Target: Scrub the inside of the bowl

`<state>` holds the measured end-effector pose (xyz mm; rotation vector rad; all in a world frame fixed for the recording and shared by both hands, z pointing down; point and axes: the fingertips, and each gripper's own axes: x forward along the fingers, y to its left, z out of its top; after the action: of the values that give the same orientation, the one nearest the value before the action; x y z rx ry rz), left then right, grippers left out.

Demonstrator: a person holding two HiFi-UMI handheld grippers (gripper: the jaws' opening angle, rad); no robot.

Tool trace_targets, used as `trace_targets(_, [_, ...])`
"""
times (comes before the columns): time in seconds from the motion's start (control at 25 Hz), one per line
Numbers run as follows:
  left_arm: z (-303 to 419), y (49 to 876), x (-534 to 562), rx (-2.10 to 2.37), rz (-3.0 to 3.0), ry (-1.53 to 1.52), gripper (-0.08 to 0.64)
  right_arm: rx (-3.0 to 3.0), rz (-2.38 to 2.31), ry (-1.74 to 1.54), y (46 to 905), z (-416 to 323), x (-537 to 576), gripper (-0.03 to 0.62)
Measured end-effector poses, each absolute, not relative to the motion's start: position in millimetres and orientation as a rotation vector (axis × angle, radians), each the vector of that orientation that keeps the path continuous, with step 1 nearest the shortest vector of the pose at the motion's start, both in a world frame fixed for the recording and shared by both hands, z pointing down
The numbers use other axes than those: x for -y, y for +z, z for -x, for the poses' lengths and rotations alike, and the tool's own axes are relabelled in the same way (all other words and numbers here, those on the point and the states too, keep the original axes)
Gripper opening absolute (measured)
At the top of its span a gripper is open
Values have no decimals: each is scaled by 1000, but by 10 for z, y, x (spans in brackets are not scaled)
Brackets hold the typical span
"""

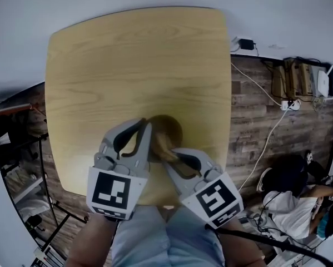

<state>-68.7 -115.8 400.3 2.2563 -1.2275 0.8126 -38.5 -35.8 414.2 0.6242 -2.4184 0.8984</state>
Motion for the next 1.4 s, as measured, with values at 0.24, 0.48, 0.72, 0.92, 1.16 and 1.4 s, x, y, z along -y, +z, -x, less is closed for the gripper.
trace_targets(0.24, [690,4074,1182,1218,-2315,871,37,2474,-624,906,3952,314,227,60])
trace_targets(0.48, [725,4078,1173,1241,-2269,886,37,2562,-695,899,3593,206,167,61])
trace_targets(0.72, [727,4100,1088,1235,-2247,906,37,2582,-844,835,3381,-27,224,61])
trace_targets(0.92, [690,4087,1081,1236,-2258,911,37,2559,-948,782,3346,-185,313,61])
trace_targets(1.16, [679,4119,1049,1216,-2283,916,37,2502,-936,776,3504,-81,425,61])
trace_targets(1.4, [651,4105,1083,1187,-2276,862,37,2411,-909,730,3899,84,605,61])
